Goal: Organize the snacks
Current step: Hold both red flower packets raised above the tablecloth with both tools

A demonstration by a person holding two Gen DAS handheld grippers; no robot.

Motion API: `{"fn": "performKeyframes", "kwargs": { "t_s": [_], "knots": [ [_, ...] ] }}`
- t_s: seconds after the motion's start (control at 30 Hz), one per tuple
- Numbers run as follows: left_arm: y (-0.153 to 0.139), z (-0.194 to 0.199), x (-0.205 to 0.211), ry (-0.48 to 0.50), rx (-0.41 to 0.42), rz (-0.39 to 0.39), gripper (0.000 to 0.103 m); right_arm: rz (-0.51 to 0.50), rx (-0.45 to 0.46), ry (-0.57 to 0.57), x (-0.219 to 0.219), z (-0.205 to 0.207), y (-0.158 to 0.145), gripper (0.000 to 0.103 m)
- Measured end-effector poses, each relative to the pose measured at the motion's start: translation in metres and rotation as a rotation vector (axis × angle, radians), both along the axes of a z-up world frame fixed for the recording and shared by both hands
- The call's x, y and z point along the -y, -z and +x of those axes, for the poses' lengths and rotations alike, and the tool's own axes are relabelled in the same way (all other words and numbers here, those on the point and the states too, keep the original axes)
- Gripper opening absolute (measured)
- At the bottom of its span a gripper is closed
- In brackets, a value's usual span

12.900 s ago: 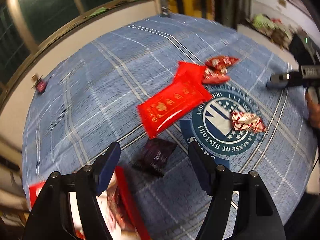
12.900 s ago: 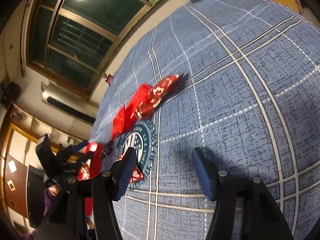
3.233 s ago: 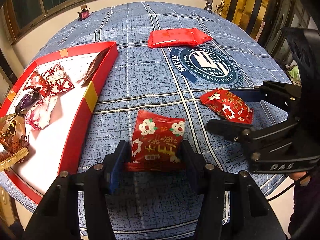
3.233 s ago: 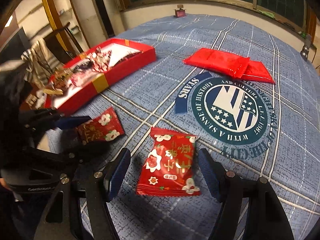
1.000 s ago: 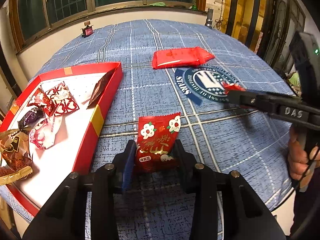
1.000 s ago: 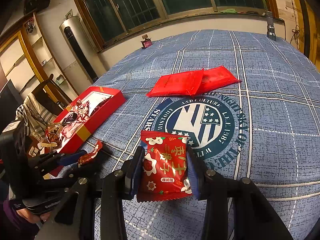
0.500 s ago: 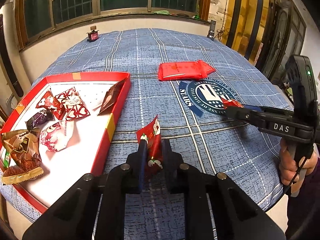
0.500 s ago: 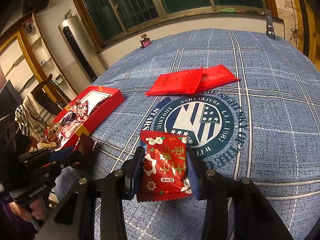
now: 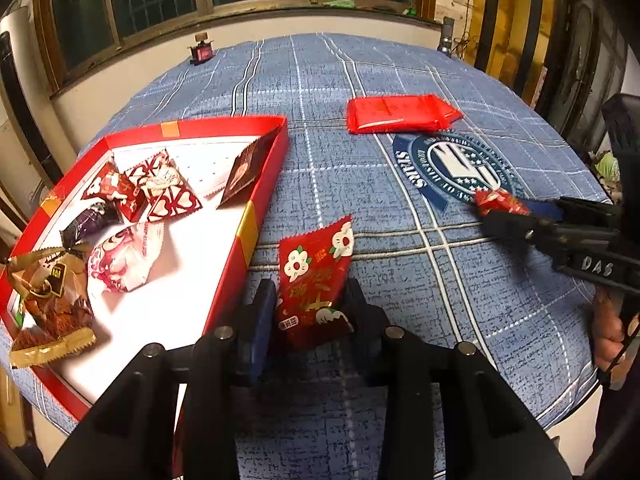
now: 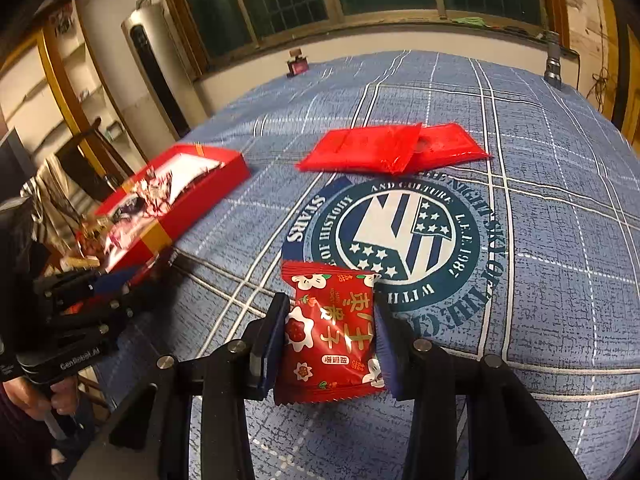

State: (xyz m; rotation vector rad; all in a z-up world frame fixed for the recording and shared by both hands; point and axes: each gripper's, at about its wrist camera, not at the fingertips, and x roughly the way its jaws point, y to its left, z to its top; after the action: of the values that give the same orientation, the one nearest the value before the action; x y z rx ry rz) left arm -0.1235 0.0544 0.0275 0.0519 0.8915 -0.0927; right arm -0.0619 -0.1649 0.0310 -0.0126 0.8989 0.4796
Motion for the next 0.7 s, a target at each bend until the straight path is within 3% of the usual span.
{"fn": "performKeyframes", "kwargs": {
  "t_s": [0.17,0.43,0.6,0.7],
  "knots": [
    [0.000,0.000,-0.001,0.020,0.005,-0.028,0.032,-0.047,-0.008,-0.022,-0.007,0.000,0.002,0.046],
    [-0.012,-0.004,-0.007,0.046,0.010,-0.155,0.031,-0.030,0.016,-0.046,-0.009,-0.006,-0.001,0.041],
    [-0.023,-0.010,-0.006,0.044,0.028,-0.158,0.031,-0.009,0.056,-0.057,-0.007,-0.013,-0.006,0.041],
    [-0.033,-0.016,-0.002,0.043,0.071,-0.105,0.031,-0.021,0.057,-0.049,-0.009,-0.013,-0.006,0.041]
  ]
}}
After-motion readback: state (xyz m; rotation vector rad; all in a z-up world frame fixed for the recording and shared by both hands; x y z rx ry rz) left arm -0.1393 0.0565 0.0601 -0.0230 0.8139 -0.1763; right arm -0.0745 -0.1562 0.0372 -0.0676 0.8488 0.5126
